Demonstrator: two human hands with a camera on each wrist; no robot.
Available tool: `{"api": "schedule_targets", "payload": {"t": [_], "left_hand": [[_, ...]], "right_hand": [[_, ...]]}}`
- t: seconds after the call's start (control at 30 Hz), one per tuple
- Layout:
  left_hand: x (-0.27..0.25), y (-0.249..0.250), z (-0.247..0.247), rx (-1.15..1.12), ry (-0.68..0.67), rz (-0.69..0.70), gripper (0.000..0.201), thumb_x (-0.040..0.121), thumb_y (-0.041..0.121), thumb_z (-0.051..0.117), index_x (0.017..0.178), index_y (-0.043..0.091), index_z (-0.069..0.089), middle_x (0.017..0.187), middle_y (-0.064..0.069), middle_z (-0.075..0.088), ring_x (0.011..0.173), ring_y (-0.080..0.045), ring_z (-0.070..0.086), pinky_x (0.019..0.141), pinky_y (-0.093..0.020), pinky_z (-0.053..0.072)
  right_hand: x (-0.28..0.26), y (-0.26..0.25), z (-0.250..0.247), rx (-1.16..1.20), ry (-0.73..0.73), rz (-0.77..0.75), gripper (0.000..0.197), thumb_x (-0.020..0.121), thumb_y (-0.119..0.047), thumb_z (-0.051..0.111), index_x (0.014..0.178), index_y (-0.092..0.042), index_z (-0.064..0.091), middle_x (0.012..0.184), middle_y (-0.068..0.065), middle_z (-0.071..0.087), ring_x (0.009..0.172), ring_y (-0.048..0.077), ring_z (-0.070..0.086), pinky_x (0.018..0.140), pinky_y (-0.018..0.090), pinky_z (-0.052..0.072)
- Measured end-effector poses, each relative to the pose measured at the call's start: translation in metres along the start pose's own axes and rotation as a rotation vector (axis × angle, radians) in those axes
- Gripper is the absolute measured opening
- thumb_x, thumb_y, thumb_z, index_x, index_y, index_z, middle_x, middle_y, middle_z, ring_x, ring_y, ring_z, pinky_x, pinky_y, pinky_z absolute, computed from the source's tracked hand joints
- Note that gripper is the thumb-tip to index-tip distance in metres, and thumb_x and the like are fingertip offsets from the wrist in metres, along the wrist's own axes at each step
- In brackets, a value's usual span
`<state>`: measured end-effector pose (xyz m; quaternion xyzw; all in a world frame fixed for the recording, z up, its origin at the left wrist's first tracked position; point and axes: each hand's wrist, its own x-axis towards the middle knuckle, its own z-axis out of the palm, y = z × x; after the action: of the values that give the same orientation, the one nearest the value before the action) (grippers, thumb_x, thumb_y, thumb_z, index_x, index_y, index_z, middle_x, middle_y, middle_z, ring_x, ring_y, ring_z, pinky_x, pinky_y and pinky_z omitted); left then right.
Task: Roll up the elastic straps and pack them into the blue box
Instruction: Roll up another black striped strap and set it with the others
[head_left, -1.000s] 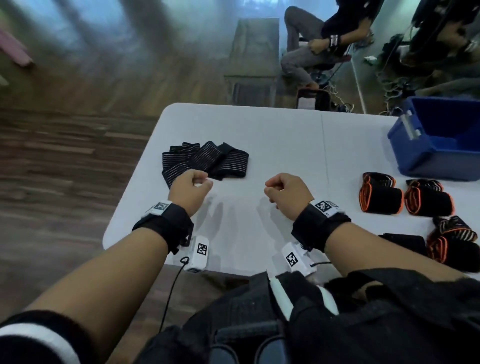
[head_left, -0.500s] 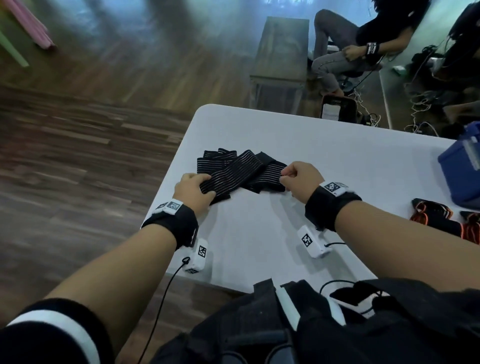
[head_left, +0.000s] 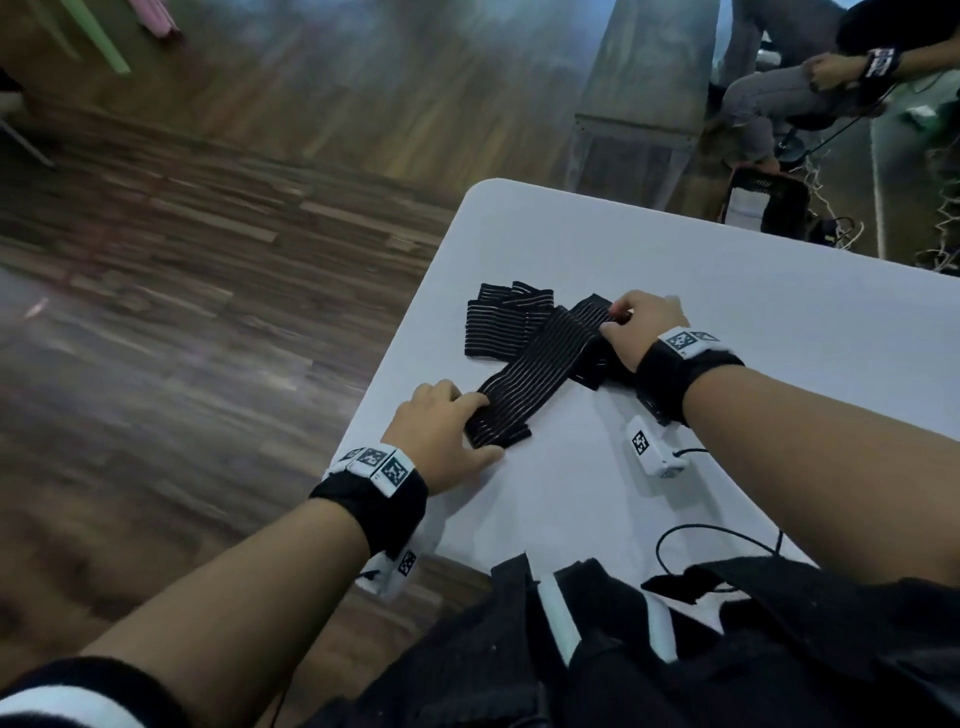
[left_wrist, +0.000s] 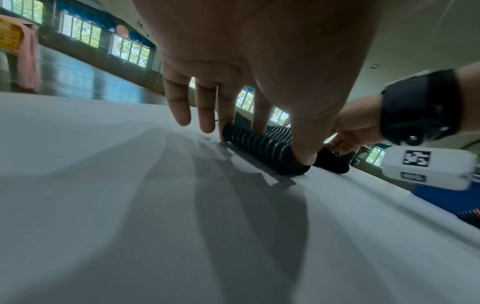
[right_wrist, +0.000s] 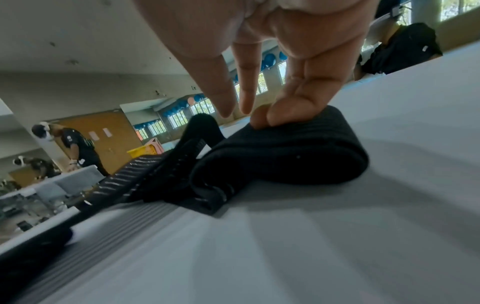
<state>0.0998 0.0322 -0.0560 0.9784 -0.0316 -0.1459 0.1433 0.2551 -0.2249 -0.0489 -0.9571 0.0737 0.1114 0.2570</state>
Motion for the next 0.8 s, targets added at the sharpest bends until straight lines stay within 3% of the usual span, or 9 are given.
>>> {"api": "schedule_targets", "payload": {"t": [0.13, 0.27, 0.37, 0.47, 0.57, 0.67, 0.73, 0.8], "left_hand": [[-0.017, -0.007, 0.0, 0.028, -0.006, 0.022, 0.074, 0.076, 0.073, 0.056, 0.137, 0.035, 0.044, 0.114, 0.0, 0.052, 0.109, -0.024, 0.048, 0.092, -0.041, 0.047], [-0.024, -0.008, -0.004, 0.011, -0.045, 0.042, 0.07, 0.078, 0.077, 0.05, 0.134, 0.035, 0.049, 0.112, 0.003, 0.05, 0.107, -0.02, 0.047, 0.093, -0.039, 0.046], [-0.024, -0.003, -0.008, 0.006, -0.073, 0.095, 0.07, 0.08, 0.078, 0.048, 0.134, 0.035, 0.049, 0.11, 0.003, 0.051, 0.107, -0.02, 0.048, 0.092, -0.039, 0.046], [-0.018, 0.007, -0.013, -0.007, -0.154, 0.165, 0.071, 0.08, 0.081, 0.044, 0.134, 0.036, 0.047, 0.111, 0.004, 0.057, 0.107, -0.019, 0.052, 0.091, -0.04, 0.048], [-0.005, 0.022, -0.018, -0.082, -0.201, 0.196, 0.068, 0.085, 0.079, 0.036, 0.13, 0.031, 0.052, 0.103, 0.006, 0.068, 0.096, -0.015, 0.061, 0.085, -0.039, 0.052], [0.021, 0.034, -0.02, -0.181, -0.09, 0.181, 0.043, 0.096, 0.06, 0.043, 0.117, 0.028, 0.062, 0.097, 0.007, 0.066, 0.092, -0.015, 0.063, 0.082, -0.035, 0.05], [0.043, 0.04, -0.017, -0.166, 0.014, 0.176, 0.032, 0.096, 0.048, 0.053, 0.118, 0.027, 0.063, 0.108, 0.002, 0.059, 0.103, -0.019, 0.058, 0.09, -0.036, 0.048], [0.063, 0.048, -0.013, -0.144, 0.069, 0.162, 0.036, 0.092, 0.046, 0.06, 0.123, 0.028, 0.061, 0.119, -0.003, 0.053, 0.114, -0.025, 0.051, 0.099, -0.04, 0.046]], "right_hand": [[0.007, -0.005, 0.007, -0.126, -0.034, -0.048, 0.025, 0.081, -0.035, 0.069, 0.104, -0.025, 0.066, 0.12, 0.011, 0.06, 0.085, 0.027, 0.061, 0.073, 0.028, 0.046], [0.006, -0.007, 0.006, -0.14, 0.006, -0.091, 0.027, 0.083, -0.025, 0.074, 0.107, -0.014, 0.07, 0.121, 0.012, 0.061, 0.099, 0.03, 0.062, 0.08, 0.028, 0.045], [-0.001, -0.009, 0.0, -0.107, 0.089, -0.108, 0.02, 0.086, -0.014, 0.064, 0.104, -0.013, 0.072, 0.123, 0.013, 0.059, 0.104, 0.032, 0.061, 0.084, 0.03, 0.045], [-0.008, -0.006, -0.013, 0.044, 0.159, -0.08, 0.021, 0.083, -0.007, 0.054, 0.089, -0.021, 0.069, 0.109, 0.005, 0.066, 0.098, 0.027, 0.062, 0.079, 0.026, 0.042], [-0.014, 0.004, -0.03, 0.215, 0.205, -0.022, 0.019, 0.079, -0.008, 0.057, 0.088, -0.02, 0.068, 0.092, -0.002, 0.066, 0.089, 0.022, 0.061, 0.076, 0.025, 0.043], [-0.023, 0.019, -0.046, 0.313, 0.219, -0.003, 0.016, 0.078, -0.007, 0.062, 0.084, -0.021, 0.068, 0.081, -0.004, 0.064, 0.082, 0.02, 0.062, 0.075, 0.029, 0.051], [-0.032, 0.029, -0.055, 0.35, 0.209, 0.005, 0.018, 0.077, -0.006, 0.063, 0.082, -0.022, 0.068, 0.08, -0.004, 0.065, 0.081, 0.021, 0.065, 0.075, 0.031, 0.056], [-0.044, 0.039, -0.06, 0.369, 0.199, 0.013, 0.02, 0.076, -0.004, 0.063, 0.082, -0.023, 0.07, 0.081, -0.003, 0.067, 0.082, 0.022, 0.067, 0.073, 0.029, 0.056]]}}
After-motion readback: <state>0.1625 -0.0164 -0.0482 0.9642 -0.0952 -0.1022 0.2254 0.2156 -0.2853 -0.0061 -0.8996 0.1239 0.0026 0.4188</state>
